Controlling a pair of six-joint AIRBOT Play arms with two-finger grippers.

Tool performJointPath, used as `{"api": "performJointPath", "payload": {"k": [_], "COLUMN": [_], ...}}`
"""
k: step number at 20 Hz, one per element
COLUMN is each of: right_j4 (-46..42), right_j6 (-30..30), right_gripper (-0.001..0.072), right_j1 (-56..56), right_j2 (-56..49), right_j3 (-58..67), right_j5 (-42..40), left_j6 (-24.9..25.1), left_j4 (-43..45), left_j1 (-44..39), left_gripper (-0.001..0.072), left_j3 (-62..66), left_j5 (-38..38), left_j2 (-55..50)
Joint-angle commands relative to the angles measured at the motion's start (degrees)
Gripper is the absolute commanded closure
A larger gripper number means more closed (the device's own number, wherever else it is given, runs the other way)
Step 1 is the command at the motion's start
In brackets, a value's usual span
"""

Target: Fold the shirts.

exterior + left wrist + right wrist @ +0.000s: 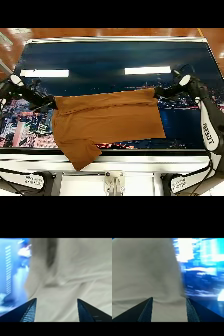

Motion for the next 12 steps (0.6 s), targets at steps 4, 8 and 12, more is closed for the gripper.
{"api": "performJointPath", "payload": {"k": [4, 8, 12], "right_j4": [-13.3, -6.2, 3.7], "right_j6": [-4.4, -8.7, -11.8], "right_gripper": [0.0172, 0.0172, 0.0172], "right_j1": [-11.6, -20.9, -23.2], "right_j2": [7.8, 8.6, 8.7], "right_j3": [2.2, -4.6, -9.2], "right_j5": [25.2, 32.5, 31.2], "left_j6": [4.5, 8.7, 9.0], "left_j4": [4.7, -5.8, -9.5], "left_j1": [7.6, 13.3, 13.5], "left_gripper": [0.0129, 0.0134, 0.0221], "left_j3": [-4.5, -31.6, -50.0], "left_j5": [-10.1, -5.7, 0.9], "left_j2": [13.2, 26.4, 32.4]}}
